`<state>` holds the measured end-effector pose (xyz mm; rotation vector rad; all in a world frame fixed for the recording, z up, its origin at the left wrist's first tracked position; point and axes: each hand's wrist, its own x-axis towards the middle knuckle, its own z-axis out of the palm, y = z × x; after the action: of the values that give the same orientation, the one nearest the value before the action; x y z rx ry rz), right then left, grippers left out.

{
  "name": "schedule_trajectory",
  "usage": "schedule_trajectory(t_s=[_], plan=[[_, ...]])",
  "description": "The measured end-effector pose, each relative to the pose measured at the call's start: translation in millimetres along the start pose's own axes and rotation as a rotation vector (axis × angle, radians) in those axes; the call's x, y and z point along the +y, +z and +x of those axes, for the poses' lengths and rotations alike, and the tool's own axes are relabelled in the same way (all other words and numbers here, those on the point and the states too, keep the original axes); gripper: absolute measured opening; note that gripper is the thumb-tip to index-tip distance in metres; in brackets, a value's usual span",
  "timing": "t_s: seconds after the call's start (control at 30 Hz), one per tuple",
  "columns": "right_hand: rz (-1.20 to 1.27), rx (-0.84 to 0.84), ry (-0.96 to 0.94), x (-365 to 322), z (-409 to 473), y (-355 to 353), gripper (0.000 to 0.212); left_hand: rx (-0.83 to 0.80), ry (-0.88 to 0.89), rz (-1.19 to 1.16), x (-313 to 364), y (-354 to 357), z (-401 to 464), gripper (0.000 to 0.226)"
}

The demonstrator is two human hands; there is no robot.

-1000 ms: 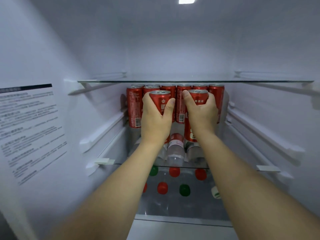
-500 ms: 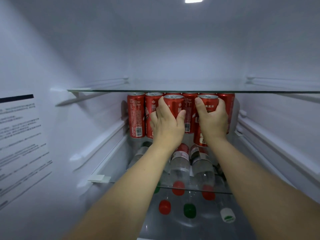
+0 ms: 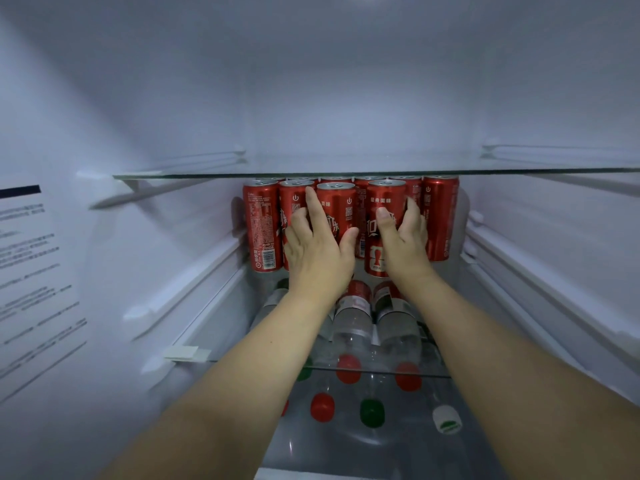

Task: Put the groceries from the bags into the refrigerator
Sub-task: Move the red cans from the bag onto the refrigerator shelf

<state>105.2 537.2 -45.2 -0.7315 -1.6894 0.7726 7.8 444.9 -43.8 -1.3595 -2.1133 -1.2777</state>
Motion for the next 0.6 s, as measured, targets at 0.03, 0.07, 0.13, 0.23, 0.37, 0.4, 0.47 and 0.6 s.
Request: schedule_trajectory(t_s=[0.03,0.07,0.13,0.23,0.37,0.4,0.47,0.6], plan=[[-0.015,-0.004,0.005,0.6,0.4,0.6,0.069,-0.003,-0.006,0.009,-0.8,0.1,0.0,0.087],[-0.019,-0.006,0.011,0.6,0.9,0.4,0.067,-0.001,-0.008,0.02,-1.6,-0.2,-0.1,0.086],[-0.028,-0.014,0.019,0.6,1.2,0.2,0.068,0.025,0.005,0.045,-4.0,1.0,-0.7,0.083],[-0.016,-0.022,0.028,0.2,1.2,-0.4,0.065,0.043,0.049,0.088,-7.6,5.1,-1.8,0.081],[-0.019,-0.043,0.049,-0.1,3.8,1.6,0.061,0.032,0.059,0.065,-8.0,7.7,-0.9,0.079],[-0.02,-0.056,0.053,0.6,4.8,2.4,0.06,0.032,0.058,0.058,-7.9,7.8,-0.8,0.078],[-0.001,-0.095,0.047,1.4,4.4,3.8,0.059,0.036,0.06,0.054,-8.2,8.1,-1.0,0.078],[0.032,-0.172,0.044,1.7,2.0,3.8,0.06,0.036,0.05,0.043,-7.8,8.3,-0.9,0.076]])
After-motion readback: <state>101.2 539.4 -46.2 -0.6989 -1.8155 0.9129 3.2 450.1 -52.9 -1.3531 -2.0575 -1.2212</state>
